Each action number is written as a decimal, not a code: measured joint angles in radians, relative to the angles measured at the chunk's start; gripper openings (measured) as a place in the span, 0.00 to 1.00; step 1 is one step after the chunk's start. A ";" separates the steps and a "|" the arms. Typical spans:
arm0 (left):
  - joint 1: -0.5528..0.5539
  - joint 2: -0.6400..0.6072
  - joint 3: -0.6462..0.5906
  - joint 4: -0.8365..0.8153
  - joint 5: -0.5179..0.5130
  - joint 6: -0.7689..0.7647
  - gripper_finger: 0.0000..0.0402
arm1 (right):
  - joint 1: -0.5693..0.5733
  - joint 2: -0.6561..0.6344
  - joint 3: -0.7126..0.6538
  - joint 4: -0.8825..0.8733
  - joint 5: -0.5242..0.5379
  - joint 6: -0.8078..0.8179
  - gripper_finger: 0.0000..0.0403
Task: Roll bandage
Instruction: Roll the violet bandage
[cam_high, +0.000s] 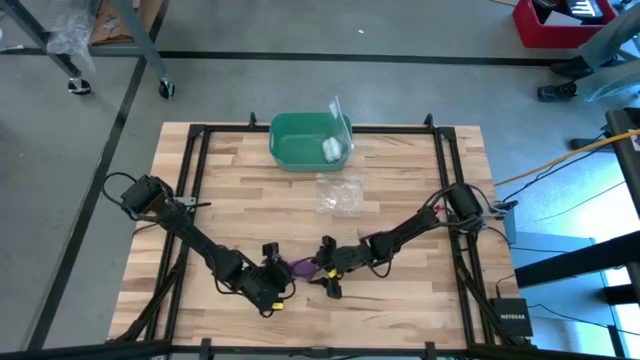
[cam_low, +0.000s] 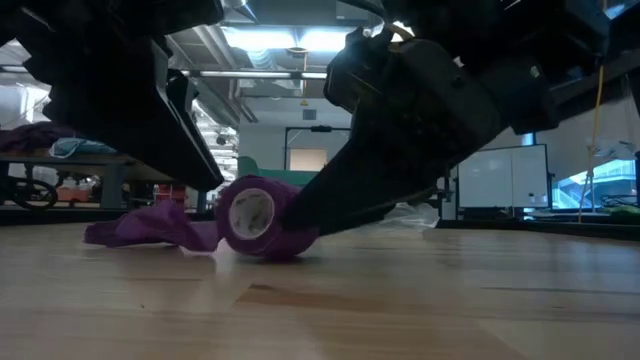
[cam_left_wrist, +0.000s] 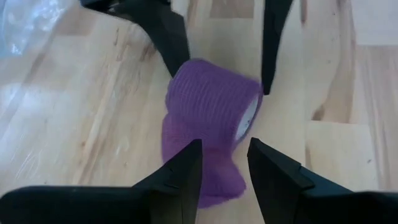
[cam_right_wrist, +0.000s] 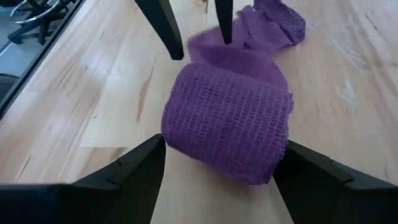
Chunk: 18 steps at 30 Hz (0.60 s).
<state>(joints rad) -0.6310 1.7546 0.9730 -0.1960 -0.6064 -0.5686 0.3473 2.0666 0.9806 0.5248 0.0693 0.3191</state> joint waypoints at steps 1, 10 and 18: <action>-0.001 0.000 0.000 -0.003 0.000 -0.006 0.30 | 0.000 0.001 0.002 0.000 0.000 0.000 0.70; 0.003 0.021 -0.001 0.060 0.000 -0.004 0.30 | 0.000 0.002 0.003 0.007 0.000 0.096 0.70; 0.022 0.073 0.000 0.081 0.000 -0.009 0.30 | 0.000 0.002 0.003 0.017 0.003 0.175 0.70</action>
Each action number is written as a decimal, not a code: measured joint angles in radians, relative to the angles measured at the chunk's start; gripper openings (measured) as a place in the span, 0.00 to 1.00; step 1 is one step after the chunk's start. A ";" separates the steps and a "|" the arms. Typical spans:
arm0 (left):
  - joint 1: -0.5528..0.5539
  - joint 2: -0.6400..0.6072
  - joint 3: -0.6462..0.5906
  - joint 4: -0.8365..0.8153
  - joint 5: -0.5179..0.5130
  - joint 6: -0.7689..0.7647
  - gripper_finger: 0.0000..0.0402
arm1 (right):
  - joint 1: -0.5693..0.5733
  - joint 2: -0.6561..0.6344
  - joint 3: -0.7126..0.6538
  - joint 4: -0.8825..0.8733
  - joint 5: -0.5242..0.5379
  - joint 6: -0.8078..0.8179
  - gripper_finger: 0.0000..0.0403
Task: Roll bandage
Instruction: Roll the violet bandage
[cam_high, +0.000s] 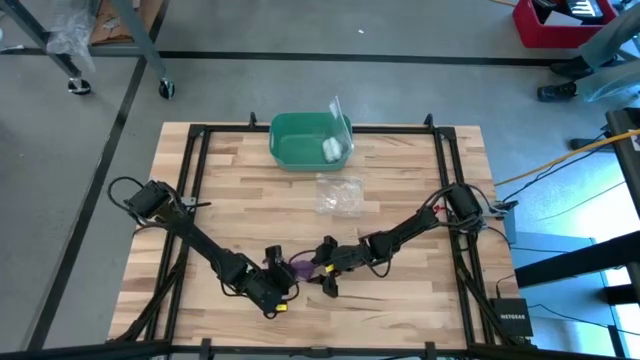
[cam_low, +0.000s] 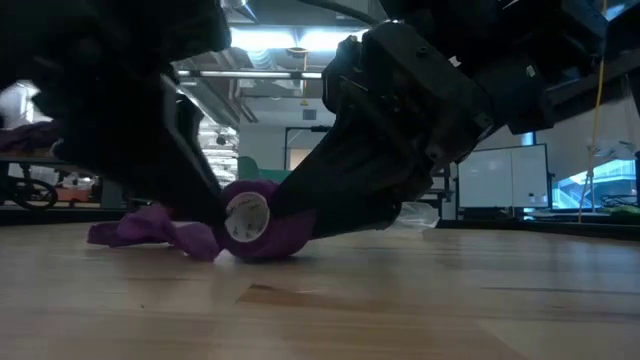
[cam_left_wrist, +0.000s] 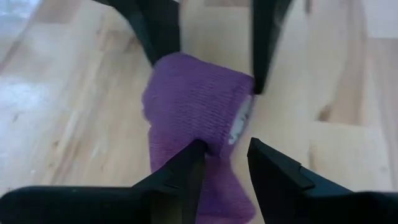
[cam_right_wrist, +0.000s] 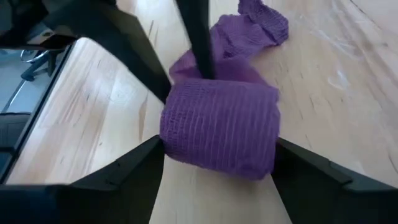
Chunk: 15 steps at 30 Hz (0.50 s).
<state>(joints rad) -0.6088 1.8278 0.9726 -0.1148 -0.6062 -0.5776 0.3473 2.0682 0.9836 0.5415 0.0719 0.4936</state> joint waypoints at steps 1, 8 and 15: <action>0.007 0.000 0.000 0.000 -0.002 -0.008 0.30 | 0.000 0.000 0.000 0.001 0.000 0.003 0.70; 0.040 -0.001 0.000 -0.004 -0.024 -0.024 0.30 | 0.000 0.000 -0.001 0.014 -0.007 0.026 0.70; 0.045 -0.001 0.006 -0.003 -0.024 -0.038 0.30 | 0.013 0.000 -0.001 0.024 -0.023 0.051 0.70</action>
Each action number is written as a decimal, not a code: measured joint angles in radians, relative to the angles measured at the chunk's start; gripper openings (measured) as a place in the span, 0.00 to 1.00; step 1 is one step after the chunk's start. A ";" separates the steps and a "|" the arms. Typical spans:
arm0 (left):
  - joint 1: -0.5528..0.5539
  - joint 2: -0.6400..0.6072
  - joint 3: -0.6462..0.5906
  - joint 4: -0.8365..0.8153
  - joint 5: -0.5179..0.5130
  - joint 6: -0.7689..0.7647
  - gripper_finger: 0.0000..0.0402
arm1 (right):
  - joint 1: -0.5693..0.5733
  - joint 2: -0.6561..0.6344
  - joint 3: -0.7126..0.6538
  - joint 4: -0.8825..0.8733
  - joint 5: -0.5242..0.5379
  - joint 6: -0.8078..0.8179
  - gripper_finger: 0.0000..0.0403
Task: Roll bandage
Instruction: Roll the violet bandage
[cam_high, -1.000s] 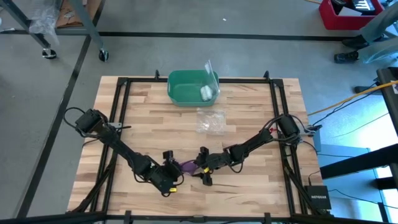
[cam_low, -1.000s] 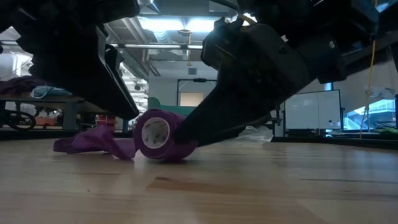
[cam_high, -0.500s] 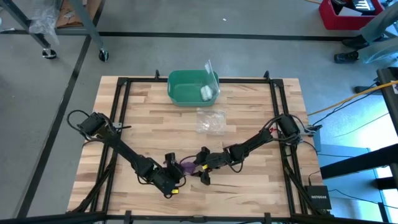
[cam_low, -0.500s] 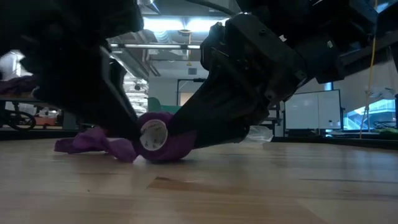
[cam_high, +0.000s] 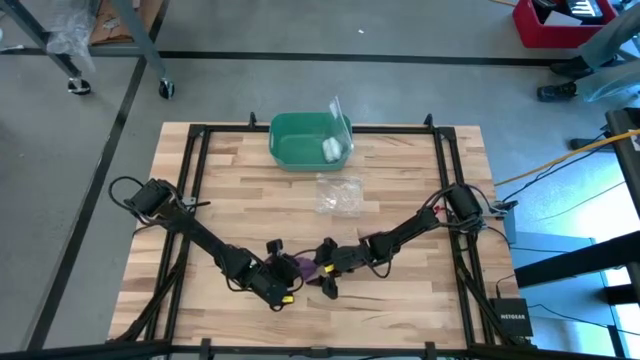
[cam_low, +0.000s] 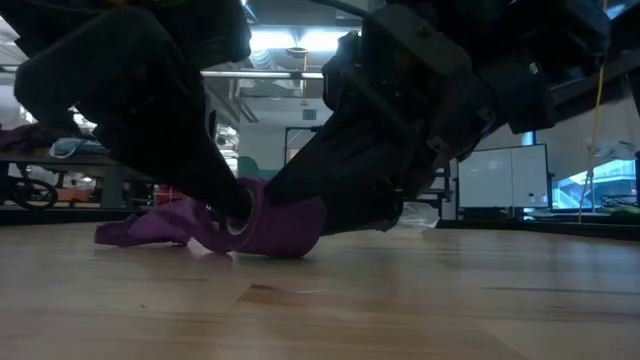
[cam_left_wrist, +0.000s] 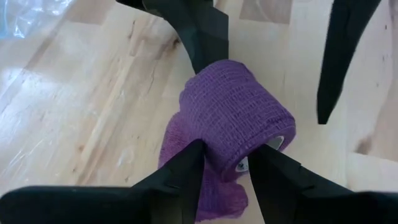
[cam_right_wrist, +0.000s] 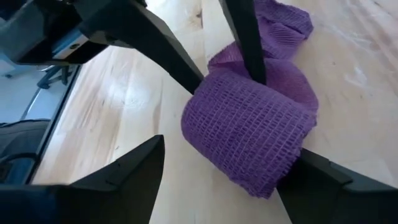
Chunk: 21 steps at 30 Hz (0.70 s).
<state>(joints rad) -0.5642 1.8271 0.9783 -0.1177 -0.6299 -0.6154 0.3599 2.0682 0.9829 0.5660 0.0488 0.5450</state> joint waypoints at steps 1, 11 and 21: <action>0.003 0.000 0.000 0.000 0.002 0.001 0.30 | 0.000 0.000 0.000 0.000 0.001 -0.001 0.70; 0.029 0.000 0.000 0.035 -0.006 0.064 0.16 | 0.001 0.001 -0.003 -0.009 0.004 -0.025 0.70; -0.020 -0.159 0.027 -0.018 -0.012 0.190 0.03 | 0.010 -0.234 0.001 -0.356 -0.045 -0.104 0.70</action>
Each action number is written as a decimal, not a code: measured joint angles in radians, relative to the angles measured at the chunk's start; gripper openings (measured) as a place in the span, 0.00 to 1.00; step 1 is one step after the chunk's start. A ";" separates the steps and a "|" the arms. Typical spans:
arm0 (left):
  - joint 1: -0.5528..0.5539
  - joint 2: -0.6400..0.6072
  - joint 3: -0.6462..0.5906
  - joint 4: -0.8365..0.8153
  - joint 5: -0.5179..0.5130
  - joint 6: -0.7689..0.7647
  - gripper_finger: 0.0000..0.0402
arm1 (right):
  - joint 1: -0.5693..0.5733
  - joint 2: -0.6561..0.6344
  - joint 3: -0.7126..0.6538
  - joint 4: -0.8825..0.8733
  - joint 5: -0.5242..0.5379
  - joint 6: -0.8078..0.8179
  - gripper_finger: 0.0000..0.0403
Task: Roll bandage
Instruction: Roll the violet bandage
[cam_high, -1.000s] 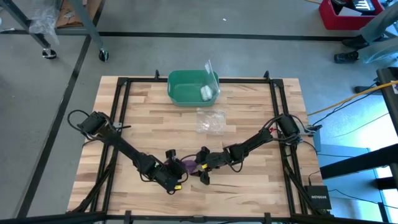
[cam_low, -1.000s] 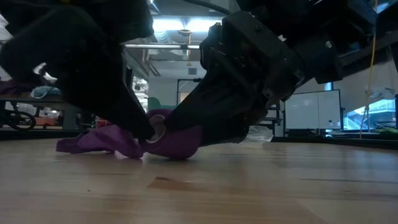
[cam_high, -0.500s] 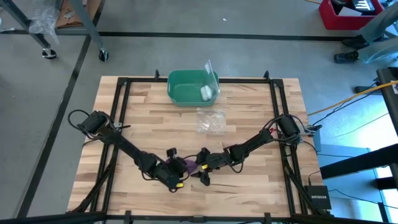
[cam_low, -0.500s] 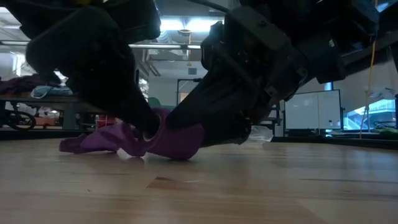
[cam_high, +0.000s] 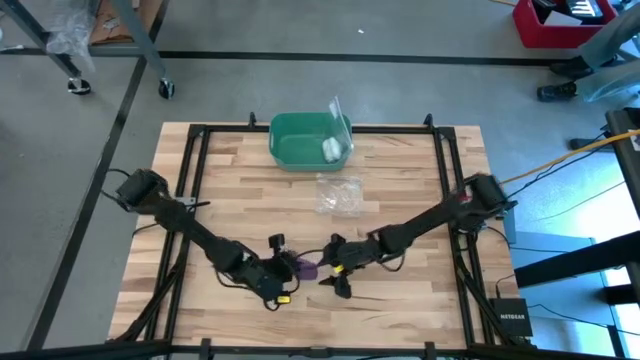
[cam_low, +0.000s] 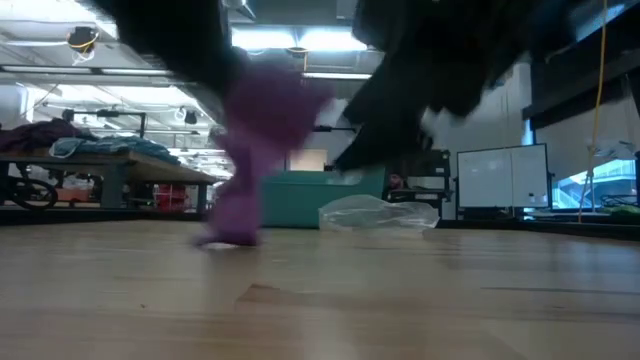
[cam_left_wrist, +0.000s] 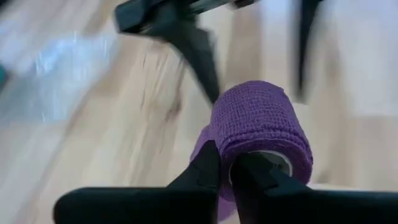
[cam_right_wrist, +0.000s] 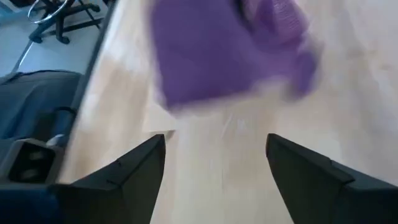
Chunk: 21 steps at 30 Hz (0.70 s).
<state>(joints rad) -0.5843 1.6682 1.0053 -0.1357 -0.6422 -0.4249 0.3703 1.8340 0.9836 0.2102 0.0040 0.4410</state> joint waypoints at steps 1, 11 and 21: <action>-0.012 -0.038 0.008 -0.009 0.004 0.028 0.02 | 0.007 -0.049 0.000 -0.051 0.004 -0.006 0.70; -0.061 -0.341 0.061 0.124 -0.042 0.262 0.02 | 0.116 -0.344 0.000 -0.027 0.417 -0.222 0.70; -0.052 -0.334 0.058 0.240 -0.055 0.312 0.02 | 0.102 -0.255 0.000 0.299 0.368 -0.218 0.70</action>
<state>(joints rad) -0.6359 1.3342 1.0637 0.1047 -0.6975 -0.1134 0.4721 1.5792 0.9836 0.5095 0.3721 0.2231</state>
